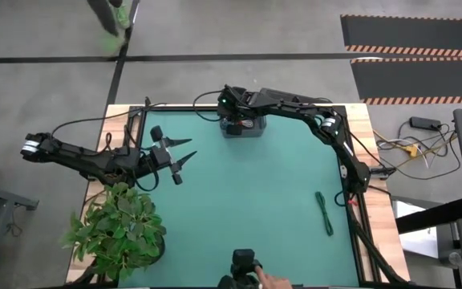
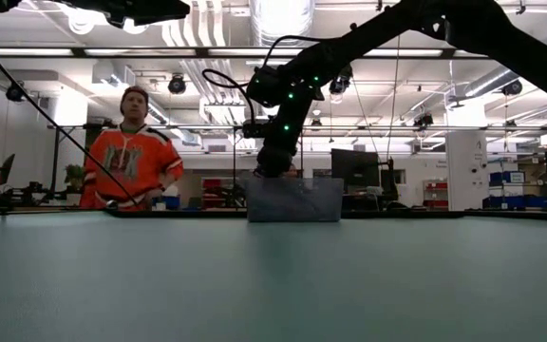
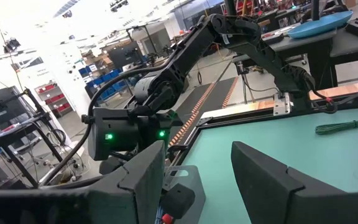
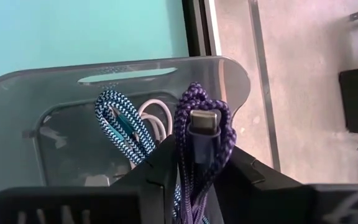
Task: Pick and place USB-C Cables
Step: Put the violet charger cable into the black container
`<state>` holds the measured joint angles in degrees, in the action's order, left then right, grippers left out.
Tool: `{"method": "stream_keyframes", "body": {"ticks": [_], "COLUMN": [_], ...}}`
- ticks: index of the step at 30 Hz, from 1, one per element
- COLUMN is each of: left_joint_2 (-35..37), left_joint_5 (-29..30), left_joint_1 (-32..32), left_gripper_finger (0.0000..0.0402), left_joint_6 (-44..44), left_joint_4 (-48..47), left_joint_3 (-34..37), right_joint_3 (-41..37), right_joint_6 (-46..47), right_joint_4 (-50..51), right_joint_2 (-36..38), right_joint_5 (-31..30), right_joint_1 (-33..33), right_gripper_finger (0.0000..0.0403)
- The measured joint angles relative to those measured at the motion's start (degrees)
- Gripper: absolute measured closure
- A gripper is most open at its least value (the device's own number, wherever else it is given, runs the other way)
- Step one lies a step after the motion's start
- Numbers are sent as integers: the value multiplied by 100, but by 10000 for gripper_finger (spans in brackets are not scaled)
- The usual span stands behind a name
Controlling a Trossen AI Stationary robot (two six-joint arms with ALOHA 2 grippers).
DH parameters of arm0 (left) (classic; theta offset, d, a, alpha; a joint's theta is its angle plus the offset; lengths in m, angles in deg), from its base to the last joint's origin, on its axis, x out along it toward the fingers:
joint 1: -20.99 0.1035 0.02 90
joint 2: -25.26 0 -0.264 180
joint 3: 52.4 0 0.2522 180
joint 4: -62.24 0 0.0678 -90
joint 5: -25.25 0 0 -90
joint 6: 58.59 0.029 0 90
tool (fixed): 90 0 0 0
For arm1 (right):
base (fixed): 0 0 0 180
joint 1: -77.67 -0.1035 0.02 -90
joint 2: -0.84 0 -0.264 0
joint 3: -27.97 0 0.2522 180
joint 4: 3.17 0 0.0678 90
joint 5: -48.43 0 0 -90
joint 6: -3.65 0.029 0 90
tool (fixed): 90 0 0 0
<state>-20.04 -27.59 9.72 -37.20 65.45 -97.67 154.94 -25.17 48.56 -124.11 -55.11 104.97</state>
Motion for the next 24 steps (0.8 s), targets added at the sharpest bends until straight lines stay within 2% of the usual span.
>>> {"method": "stream_keyframes", "body": {"ticks": [24], "left_joint_2": [-4], "left_joint_5": [-1], "left_joint_1": [2], "left_gripper_finger": [230], "left_joint_6": [0], "left_joint_4": [0], "left_joint_3": [0], "right_joint_3": [0], "right_joint_6": [215], "right_joint_4": [-65], "right_joint_2": [0], "right_joint_5": [6], "right_joint_1": [12], "right_gripper_finger": [324]}}
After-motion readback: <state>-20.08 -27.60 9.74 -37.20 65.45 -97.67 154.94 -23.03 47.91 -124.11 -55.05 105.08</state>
